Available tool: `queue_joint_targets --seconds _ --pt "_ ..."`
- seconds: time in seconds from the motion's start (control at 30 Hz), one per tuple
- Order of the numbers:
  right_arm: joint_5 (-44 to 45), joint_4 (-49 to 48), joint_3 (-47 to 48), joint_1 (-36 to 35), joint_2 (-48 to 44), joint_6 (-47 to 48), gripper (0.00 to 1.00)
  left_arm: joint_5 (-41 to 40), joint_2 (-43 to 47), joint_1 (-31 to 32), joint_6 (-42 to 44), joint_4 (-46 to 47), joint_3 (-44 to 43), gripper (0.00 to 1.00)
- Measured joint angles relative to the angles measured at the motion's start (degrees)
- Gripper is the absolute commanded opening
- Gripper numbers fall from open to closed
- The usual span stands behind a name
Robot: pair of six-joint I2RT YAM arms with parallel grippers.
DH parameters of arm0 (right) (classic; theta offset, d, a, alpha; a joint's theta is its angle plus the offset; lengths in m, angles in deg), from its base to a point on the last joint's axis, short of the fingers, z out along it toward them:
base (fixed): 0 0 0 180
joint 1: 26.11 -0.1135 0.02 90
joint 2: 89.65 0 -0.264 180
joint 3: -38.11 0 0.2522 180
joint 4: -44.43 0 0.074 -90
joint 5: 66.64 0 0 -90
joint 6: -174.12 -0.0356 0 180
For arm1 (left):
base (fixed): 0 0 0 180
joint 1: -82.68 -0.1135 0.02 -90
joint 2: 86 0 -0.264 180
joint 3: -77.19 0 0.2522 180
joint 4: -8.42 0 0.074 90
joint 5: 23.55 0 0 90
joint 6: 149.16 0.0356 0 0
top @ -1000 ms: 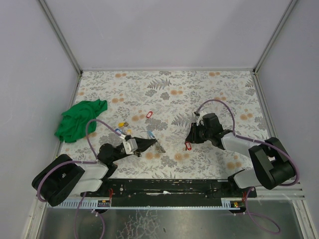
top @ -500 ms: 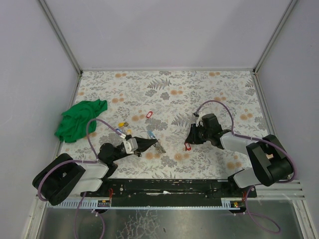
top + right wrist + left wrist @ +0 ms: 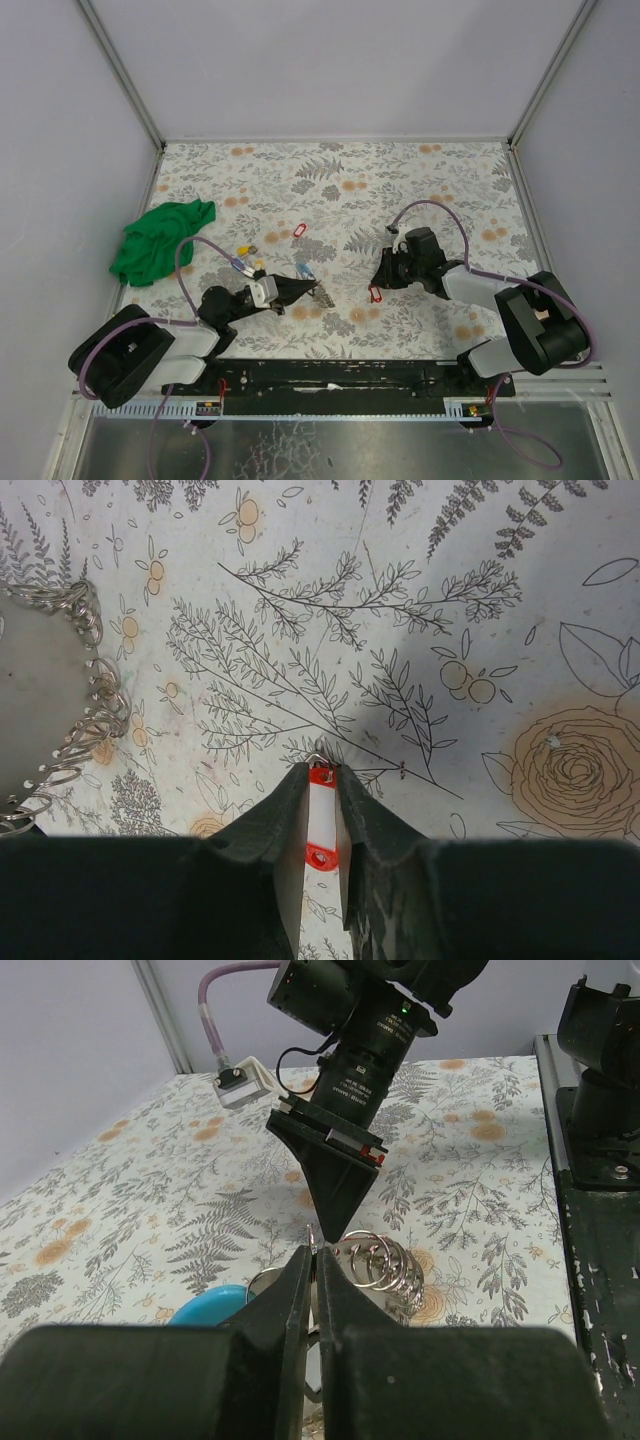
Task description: Put the keys on the keyring
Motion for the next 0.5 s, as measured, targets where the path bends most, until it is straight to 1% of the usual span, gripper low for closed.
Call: queue_joint_targets --seconds 0.5 --pt "-0.17 0.09 0.42 0.00 -0.09 0.81 0.23 0.13 -1.14 0.00 -0.74 0.28 -0.44 0.00"
